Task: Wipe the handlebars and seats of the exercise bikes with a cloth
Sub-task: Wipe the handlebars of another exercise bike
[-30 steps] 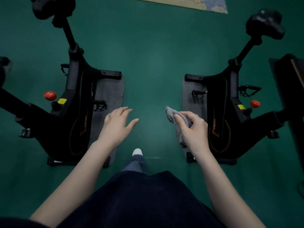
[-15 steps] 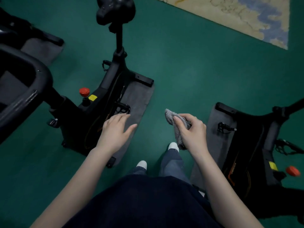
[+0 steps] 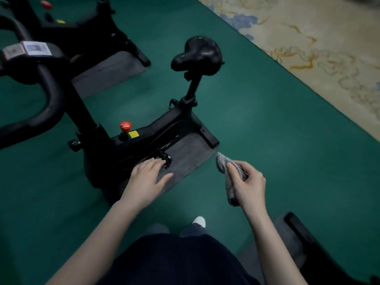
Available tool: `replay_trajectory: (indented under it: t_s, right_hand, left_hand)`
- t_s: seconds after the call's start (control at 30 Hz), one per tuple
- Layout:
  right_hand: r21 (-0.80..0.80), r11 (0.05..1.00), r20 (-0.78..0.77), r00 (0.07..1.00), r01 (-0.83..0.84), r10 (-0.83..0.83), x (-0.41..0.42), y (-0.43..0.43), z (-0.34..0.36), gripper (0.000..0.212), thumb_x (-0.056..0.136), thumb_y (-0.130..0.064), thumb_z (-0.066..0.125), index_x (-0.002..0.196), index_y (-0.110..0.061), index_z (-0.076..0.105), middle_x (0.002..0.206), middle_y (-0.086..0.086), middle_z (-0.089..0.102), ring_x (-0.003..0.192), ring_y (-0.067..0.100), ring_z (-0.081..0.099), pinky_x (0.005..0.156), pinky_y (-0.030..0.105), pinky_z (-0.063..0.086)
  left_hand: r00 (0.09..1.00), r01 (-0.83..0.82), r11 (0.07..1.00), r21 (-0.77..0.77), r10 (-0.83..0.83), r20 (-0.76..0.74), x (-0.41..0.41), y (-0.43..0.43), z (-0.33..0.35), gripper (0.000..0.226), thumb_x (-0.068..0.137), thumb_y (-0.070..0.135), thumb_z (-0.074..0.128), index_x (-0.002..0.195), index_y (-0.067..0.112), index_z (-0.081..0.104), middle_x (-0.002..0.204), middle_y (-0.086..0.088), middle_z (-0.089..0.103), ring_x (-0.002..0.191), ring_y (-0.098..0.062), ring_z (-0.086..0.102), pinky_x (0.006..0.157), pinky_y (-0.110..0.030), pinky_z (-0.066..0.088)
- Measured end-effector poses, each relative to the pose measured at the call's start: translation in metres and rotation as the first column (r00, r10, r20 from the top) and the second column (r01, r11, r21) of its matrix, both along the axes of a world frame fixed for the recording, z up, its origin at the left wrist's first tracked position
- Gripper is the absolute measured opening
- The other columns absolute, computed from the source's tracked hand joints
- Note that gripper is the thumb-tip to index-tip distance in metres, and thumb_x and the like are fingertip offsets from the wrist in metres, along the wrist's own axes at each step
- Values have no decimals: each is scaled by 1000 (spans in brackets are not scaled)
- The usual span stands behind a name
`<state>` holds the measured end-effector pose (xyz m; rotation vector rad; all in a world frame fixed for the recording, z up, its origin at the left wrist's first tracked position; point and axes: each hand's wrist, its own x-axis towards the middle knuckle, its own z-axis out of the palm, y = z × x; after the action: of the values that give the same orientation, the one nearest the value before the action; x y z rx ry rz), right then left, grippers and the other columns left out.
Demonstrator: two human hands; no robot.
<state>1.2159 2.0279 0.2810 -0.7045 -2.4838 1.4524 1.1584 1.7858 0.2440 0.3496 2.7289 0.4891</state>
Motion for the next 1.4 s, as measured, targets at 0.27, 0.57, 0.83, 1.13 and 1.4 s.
replay_trajectory:
  t_s: [0.27, 0.57, 0.83, 1.13, 1.4]
  right_hand:
    - [-62, 984, 31, 985, -167, 169, -50, 35, -6, 11, 88, -24, 67, 92, -17, 75, 88, -2, 72, 89, 13, 65, 81, 29, 50]
    - [-60, 897, 28, 897, -439, 441, -115, -16, -11, 8, 86, -22, 69, 83, -29, 70, 86, -5, 71, 86, 4, 64, 70, 4, 40]
    - [-51, 798, 8, 799, -601, 602, -185, -72, -8, 8, 87, -23, 68, 88, -29, 73, 89, -9, 72, 86, -3, 63, 72, 5, 43]
    - [-132, 670, -120, 683, -730, 721, -228, -135, 23, 10, 86, -16, 69, 87, -24, 74, 87, -8, 73, 88, 3, 67, 75, 12, 47]
    - [-154, 394, -323, 423, -906, 847, -260, -205, 93, 12, 82, -30, 64, 88, -26, 74, 88, -7, 73, 86, 4, 67, 75, 11, 47]
  left_hand:
    - [969, -247, 969, -27, 248, 15, 16, 12, 1, 59, 95, 56, 35, 145, 24, 34, 151, 7, 34, 142, -11, 22, 116, -32, 15]
    - [860, -510, 860, 16, 510, 15, 17, -23, 1, 61, 94, 55, 35, 145, 23, 35, 151, 6, 33, 141, -11, 24, 117, -32, 17]
    - [771, -637, 770, 42, 637, 14, -14, -62, -4, 61, 94, 55, 33, 147, 24, 30, 153, 7, 29, 142, -10, 21, 116, -29, 14]
    - [637, -768, 635, 84, 771, -5, -17, -90, 2, 61, 94, 58, 29, 147, 27, 29, 151, 10, 30, 139, -8, 24, 116, -27, 15]
    - [317, -937, 317, 146, 948, -23, 7, -115, 19, 68, 88, 62, 25, 146, 27, 30, 148, 13, 33, 137, -6, 25, 115, -26, 15]
